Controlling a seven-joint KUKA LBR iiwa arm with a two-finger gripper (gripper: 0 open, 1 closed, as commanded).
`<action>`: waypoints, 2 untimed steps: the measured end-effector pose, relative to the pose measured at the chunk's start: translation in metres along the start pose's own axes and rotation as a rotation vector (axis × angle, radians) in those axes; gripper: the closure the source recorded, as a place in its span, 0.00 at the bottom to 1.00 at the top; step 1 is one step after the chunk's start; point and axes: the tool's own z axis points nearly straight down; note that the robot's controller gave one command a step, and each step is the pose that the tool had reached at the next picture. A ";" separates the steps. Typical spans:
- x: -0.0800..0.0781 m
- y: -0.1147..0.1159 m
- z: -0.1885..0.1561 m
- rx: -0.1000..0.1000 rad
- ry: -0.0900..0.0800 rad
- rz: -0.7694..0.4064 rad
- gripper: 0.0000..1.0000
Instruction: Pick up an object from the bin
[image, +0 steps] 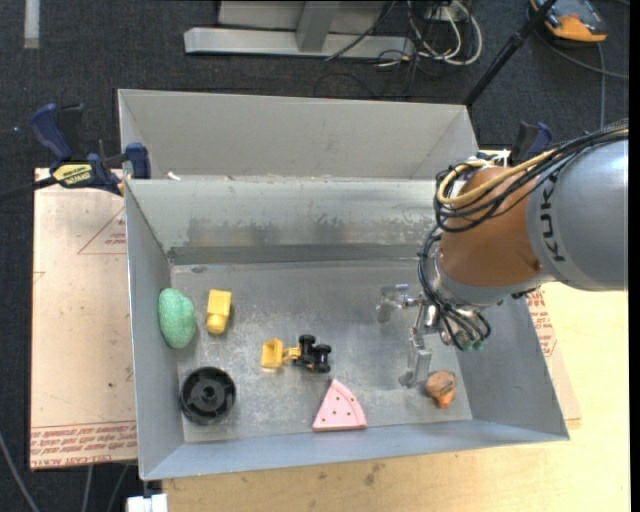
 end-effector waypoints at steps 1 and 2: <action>-0.034 0.016 0.014 0.006 -0.012 -0.023 0.00; -0.049 0.050 0.021 0.003 -0.009 0.055 0.00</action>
Offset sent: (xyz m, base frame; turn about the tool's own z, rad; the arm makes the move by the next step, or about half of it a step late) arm 0.0471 0.0572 -0.0222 0.0573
